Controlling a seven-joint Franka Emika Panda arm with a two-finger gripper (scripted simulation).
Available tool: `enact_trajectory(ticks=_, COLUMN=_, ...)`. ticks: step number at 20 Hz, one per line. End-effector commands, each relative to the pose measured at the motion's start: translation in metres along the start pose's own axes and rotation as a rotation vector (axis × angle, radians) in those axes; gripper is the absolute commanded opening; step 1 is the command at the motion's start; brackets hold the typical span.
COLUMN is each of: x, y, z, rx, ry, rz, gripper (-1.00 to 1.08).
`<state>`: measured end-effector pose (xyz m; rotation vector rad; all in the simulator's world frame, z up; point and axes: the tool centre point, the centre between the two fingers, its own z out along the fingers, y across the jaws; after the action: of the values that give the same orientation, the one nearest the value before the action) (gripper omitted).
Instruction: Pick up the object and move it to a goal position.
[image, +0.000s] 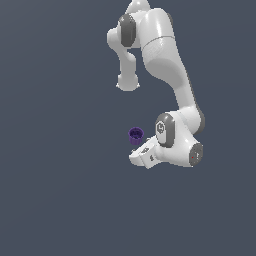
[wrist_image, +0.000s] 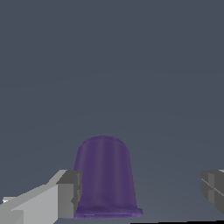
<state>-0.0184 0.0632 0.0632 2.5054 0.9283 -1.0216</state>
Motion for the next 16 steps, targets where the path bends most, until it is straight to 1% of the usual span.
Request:
enact_trajectory(ticks=1, x=0.002, y=-0.004, z=0.005, rx=-0.015, ry=-0.064, rz=-0.035, gripper=1.08)
enact_trajectory(ticks=10, x=0.004, y=-0.021, z=0.018, rx=-0.058, ry=-0.286, rz=-0.135, gripper=1.08)
enact_trajectory(ticks=13, x=0.004, y=-0.026, z=0.021, rx=-0.066, ry=-0.346, rz=-0.156, gripper=1.08)
enact_trajectory(ticks=16, x=0.003, y=-0.031, z=0.023, rx=-0.072, ry=-0.394, rz=-0.171, gripper=1.08)
